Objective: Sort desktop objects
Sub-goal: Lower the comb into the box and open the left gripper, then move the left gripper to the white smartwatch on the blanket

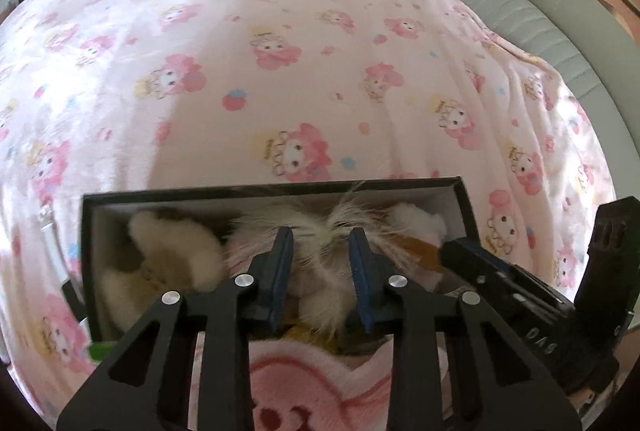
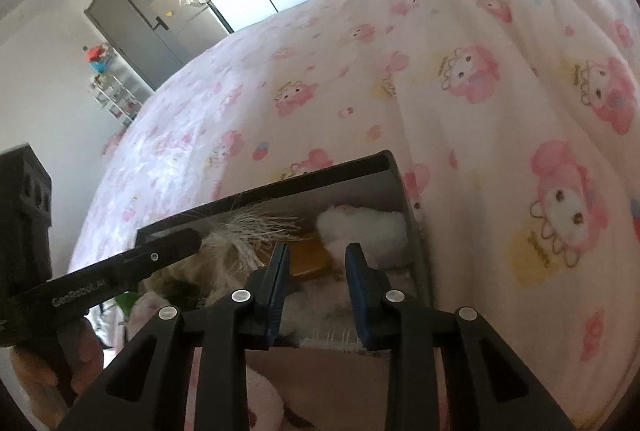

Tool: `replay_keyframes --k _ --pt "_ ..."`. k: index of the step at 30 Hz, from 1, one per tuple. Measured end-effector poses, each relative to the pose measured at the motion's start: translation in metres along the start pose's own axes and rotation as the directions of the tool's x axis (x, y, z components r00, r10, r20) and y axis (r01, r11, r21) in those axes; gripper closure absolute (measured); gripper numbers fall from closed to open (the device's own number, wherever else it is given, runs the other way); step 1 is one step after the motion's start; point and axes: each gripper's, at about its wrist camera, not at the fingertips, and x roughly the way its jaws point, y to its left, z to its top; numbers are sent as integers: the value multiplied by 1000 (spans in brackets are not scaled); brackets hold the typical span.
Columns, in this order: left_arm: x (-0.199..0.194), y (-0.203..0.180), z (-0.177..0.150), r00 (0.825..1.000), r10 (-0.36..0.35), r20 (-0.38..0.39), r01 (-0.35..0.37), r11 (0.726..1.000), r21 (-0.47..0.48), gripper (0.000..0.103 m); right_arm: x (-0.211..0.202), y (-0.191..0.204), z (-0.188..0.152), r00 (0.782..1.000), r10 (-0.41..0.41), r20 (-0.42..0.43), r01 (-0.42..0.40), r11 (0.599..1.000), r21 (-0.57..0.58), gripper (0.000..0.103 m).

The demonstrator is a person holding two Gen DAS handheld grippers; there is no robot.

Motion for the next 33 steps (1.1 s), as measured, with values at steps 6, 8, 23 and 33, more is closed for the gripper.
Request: replay_keyframes --k 6,8,23,33 --pt "35 -10 12 995 69 -78 -68 998 18 74 14 -4 2 998 -58 -25 58 998 2 78" --pt "47 -11 12 990 88 -111 -86 996 23 75 18 -9 3 998 -54 -44 55 998 25 78" --pt "-22 -24 -5 1000 -28 10 28 998 53 59 -29 9 -6 996 -76 37 75 997 16 67" --pt "-94 -16 -36 996 -30 82 23 996 80 57 -63 61 -34 996 -59 63 61 998 -27 60"
